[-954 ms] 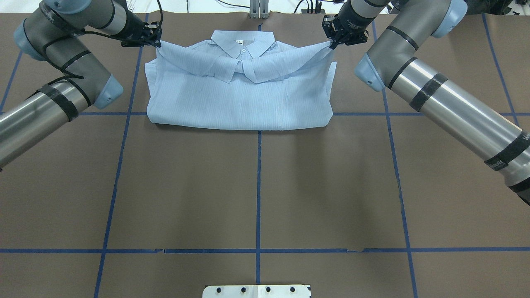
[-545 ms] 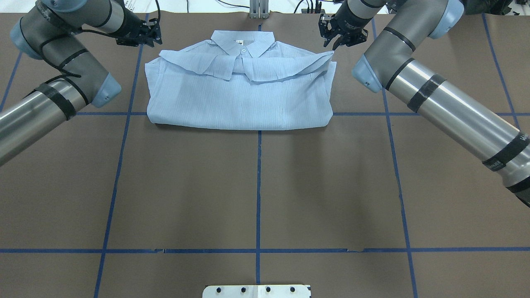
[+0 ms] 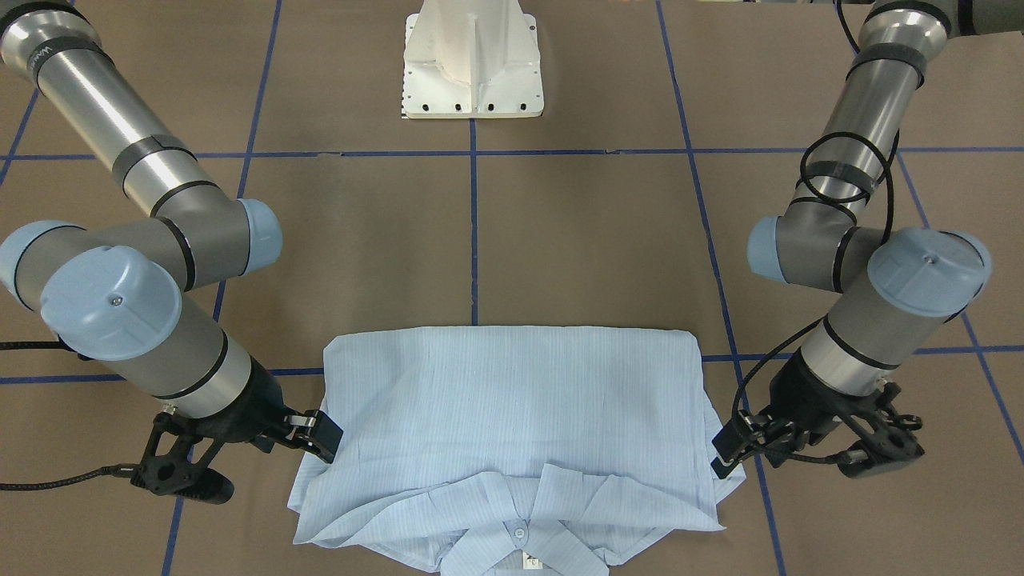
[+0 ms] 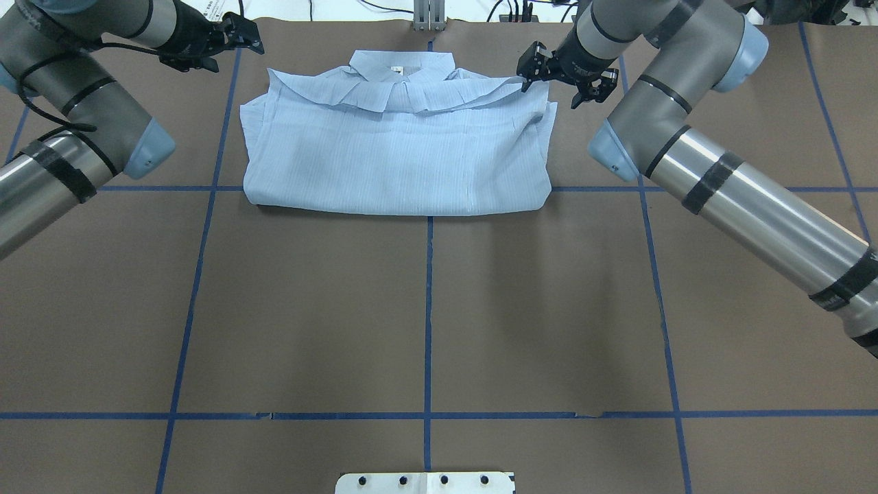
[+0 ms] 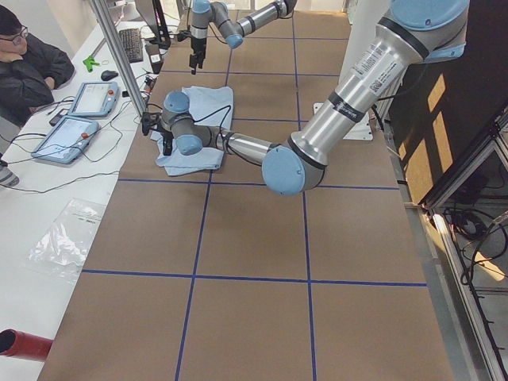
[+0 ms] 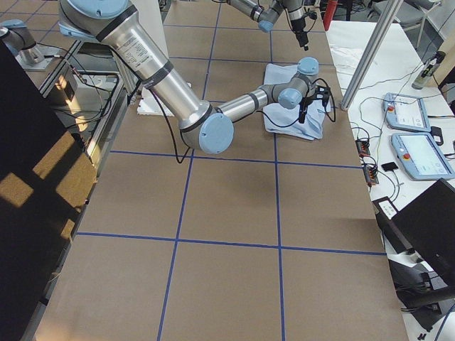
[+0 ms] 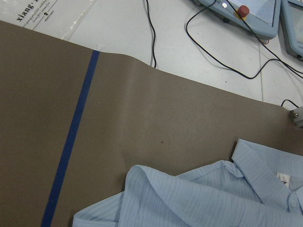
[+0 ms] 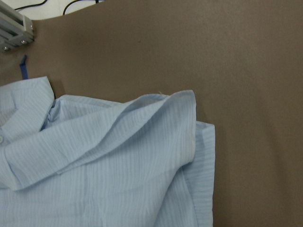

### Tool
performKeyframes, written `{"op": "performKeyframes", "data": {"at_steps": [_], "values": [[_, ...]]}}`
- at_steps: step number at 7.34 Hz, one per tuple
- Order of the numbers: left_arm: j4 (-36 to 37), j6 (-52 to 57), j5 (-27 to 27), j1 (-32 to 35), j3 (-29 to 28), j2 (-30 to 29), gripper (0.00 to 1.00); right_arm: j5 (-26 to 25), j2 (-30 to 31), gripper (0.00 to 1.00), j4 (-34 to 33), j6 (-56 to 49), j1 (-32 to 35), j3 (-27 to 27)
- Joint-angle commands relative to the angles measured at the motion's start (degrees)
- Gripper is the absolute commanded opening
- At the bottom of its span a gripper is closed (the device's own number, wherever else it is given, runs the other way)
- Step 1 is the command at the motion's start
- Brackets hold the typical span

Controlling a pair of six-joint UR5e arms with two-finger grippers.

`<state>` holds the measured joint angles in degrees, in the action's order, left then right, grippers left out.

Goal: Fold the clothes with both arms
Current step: 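Move the right gripper down to the folded shirt's side edge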

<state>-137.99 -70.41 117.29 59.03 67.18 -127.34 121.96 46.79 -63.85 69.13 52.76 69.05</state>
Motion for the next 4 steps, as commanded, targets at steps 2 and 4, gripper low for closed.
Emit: {"op": "performKeyframes", "data": {"at_steps": [2,4], "values": [[0.3,-1.0,0.0,0.1,5.1,2.6,1.0,-0.1,6.6,1.0,-0.1,0.8,-4.8,6.6],[0.3,-1.0,0.0,0.1,5.2,2.6,1.0,-0.1,7.2,0.95,-0.3,0.8,-7.8,6.3]]}}
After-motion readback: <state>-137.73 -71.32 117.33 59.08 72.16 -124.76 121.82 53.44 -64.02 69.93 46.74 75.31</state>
